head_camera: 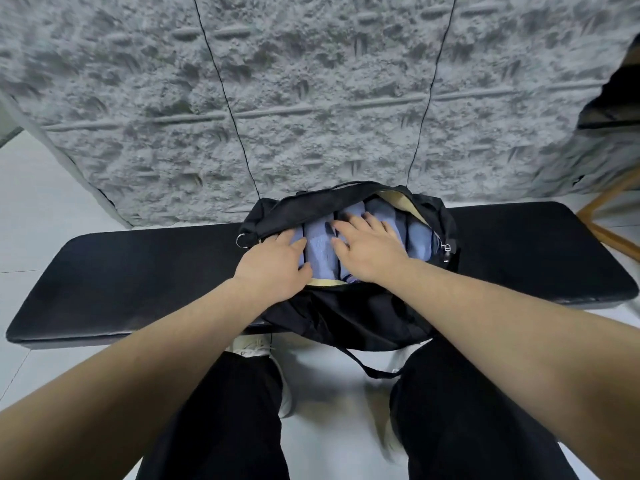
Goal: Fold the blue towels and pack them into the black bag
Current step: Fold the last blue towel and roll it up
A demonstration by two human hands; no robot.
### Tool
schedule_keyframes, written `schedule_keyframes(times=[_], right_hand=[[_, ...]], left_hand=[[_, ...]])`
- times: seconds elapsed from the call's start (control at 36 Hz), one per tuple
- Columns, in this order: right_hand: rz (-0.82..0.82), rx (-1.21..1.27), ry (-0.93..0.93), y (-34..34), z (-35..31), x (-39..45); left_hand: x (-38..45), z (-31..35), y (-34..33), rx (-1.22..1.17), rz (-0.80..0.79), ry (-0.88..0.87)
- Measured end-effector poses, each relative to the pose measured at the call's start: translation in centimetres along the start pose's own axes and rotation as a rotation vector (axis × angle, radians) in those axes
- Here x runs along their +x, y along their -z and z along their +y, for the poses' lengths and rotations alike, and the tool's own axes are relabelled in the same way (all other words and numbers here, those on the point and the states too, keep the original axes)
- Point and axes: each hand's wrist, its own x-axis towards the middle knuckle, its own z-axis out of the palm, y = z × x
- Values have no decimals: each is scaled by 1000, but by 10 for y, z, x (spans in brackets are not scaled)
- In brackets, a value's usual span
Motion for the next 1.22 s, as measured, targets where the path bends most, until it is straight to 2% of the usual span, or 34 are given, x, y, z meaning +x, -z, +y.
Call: schedule_keyframes(times=[0.06, 0.19, 0.42, 0.58, 0.64, 0.75, 0.83, 0.97, 1.03, 1.17, 1.22], right_hand=[[0, -7, 29, 1, -7, 4], [-65, -84, 141, -5, -26, 15], [-168, -112, 75, -12, -20, 16], [-229, -74, 102, -2, -22, 16], [-137, 6, 143, -1, -15, 9], [106, 202, 213, -2, 11, -20], [248, 188, 222, 0, 34, -42], [395, 162, 89, 11, 72, -63], [365, 81, 36, 14, 86, -67], [97, -197, 9, 22, 111, -78], [62, -239, 11, 23, 119, -83]], left_hand=[[0, 0, 2, -24, 45, 30], [7, -3, 5, 25, -42, 43], [14, -9, -9, -1, -87, -6], [14, -4, -10, -27, -45, -4], [7, -4, -9, -53, 56, -45], [-5, 5, -11, -115, 311, -231], [-10, 23, -12, -177, 386, -310], [-10, 61, -13, -170, 410, -352], [-6, 75, -13, -146, 383, -359], [6, 100, -13, -166, 317, -359], [8, 107, -12, -179, 319, -353]])
